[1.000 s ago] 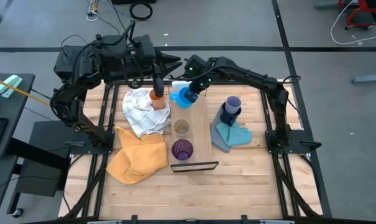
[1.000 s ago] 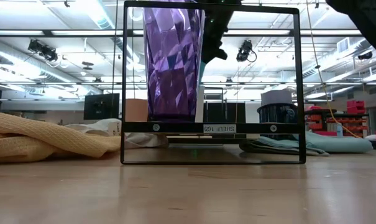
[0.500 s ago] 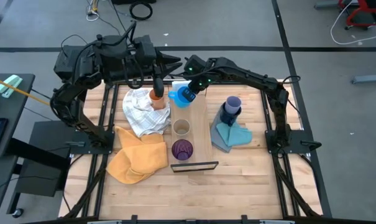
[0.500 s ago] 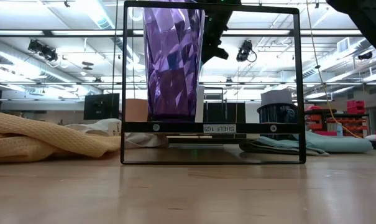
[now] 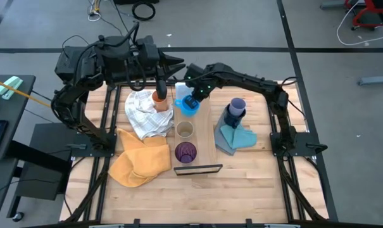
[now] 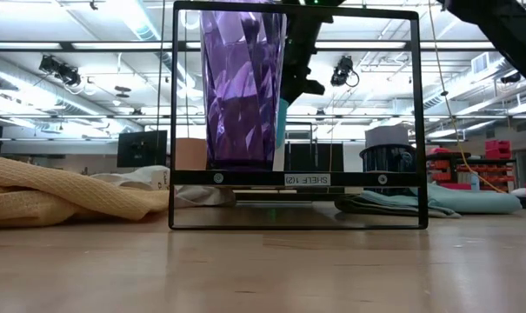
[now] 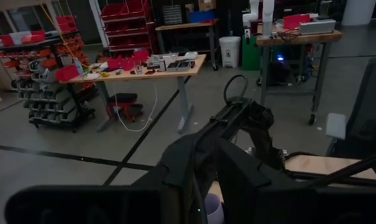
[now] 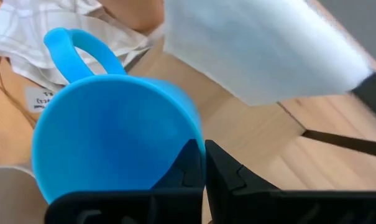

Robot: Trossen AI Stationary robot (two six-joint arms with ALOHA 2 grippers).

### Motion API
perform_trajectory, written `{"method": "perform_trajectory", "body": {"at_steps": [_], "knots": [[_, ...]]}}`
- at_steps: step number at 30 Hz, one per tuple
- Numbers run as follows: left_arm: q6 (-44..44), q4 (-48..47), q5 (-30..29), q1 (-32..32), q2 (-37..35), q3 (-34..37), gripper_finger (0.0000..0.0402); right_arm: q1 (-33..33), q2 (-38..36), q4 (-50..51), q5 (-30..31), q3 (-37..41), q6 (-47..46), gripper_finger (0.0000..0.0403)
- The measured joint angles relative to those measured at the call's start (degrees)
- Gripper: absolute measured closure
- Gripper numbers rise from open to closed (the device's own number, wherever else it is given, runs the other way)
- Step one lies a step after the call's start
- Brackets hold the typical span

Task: Stack small to large cups/mugs on shelf
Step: Put the blue mug on the shelf

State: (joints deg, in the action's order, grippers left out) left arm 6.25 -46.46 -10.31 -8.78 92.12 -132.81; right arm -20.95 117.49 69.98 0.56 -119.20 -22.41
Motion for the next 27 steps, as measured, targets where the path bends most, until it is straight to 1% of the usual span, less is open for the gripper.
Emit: {"method": "perform_trajectory", "body": {"at_steps": [11, 18, 27], "knots": [[0.92, -0.23, 0.00, 0.00, 0.02, 0.00, 0.0320, 0.85, 2.01, -2.18, 0.28, 0.00, -1.60, 0.0400], [1.08, -0.53, 0.02, 0.00, -0.30, 0.02, 0.0325, 1.03, 3.90, -1.81, 0.70, 0.00, -1.44, 0.0400], [1.06, -0.59, 0.00, -0.02, -0.87, 0.04, 0.0320, 0.79, 3.87, -2.65, 1.09, 0.00, -1.62, 0.0400]]}}
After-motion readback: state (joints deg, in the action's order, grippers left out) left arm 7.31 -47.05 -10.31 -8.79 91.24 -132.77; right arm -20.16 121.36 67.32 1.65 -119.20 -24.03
